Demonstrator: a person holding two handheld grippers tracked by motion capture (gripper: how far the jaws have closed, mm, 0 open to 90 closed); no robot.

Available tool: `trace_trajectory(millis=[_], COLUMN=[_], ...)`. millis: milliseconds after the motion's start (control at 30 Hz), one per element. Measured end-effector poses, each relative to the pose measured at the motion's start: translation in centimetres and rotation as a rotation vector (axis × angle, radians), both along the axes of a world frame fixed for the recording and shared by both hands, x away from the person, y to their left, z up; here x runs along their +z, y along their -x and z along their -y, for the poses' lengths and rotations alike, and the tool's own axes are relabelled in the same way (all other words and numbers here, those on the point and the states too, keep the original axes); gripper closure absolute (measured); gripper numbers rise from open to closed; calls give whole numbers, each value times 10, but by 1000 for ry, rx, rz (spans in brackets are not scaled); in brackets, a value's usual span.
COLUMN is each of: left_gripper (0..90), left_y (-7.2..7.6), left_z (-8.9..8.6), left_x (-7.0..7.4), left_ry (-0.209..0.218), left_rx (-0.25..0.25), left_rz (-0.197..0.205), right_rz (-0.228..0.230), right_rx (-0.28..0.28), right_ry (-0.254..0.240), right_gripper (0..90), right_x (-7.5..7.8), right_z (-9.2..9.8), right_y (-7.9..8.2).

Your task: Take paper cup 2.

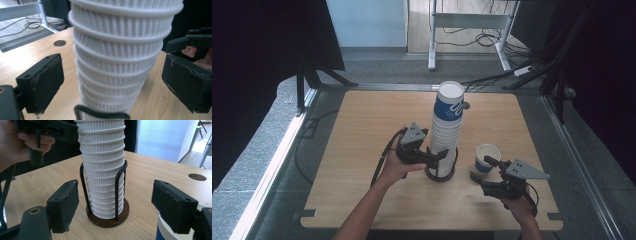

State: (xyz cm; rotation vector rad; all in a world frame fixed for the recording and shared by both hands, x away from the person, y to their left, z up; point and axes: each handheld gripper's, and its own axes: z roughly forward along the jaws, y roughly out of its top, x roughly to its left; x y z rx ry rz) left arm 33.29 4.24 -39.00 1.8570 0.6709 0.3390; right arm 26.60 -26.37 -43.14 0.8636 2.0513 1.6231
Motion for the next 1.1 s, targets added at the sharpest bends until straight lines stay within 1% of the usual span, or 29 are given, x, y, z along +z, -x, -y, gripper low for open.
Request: trace_trajectory(millis=[133, 233, 333, 467, 600, 633, 700, 733, 767, 800, 833, 900, 1100], left_gripper=[45, 72, 122, 126, 128, 128, 128, 128, 128, 128, 128, 128, 128], left_y=[-6, -7, -7, -7, -7, -7, -8, -8, -8, -7, -7, -7, -6], left_z=[11, 16, 19, 18, 16, 16, 16, 16, 16, 16, 17, 17, 16], left_x=[-2, -4, -5, -7, -7, -7, -7, -7, -7, -7, -7, -7, -7], left_ry=[-11, -39, -51, -36, -34, -34, -32, -32, -32, -33, -32, -34, -37], left_rx=[3, 12, 22, 16, 12, 12, 10, 10, 10, 11, 13, 15, 15], left_rz=[3, 23, 41, 47, 55, 55, 53, 54, 54, 55, 53, 53, 54], right_rz=[0, 2, 5, 17, 31, 31, 42, 56, 56, 73, 77, 77, 111], right_rx=[6, 8, 15, 20, 21, 21, 42, 47, 47, 48, 51, 73, 112], right_ry=[3, 5, 0, 8, 16, 16, 18, 17, 17, 15, 7, -8, -12], right_gripper=[222, 222, 222, 222, 225, 225, 228, 234, 234, 239, 240, 240, 239], right_x=[0, 0, 2, 7, 16, 16, 23, 26, 26, 30, 35, 45, 82], right_z=[-1, -2, -3, -4, -6, -6, -9, -10, -10, -10, -10, -10, -14], right_y=[0, 0, 0, 0, -4, -4, -8, -10, -10, -12, -14, -19, -32])
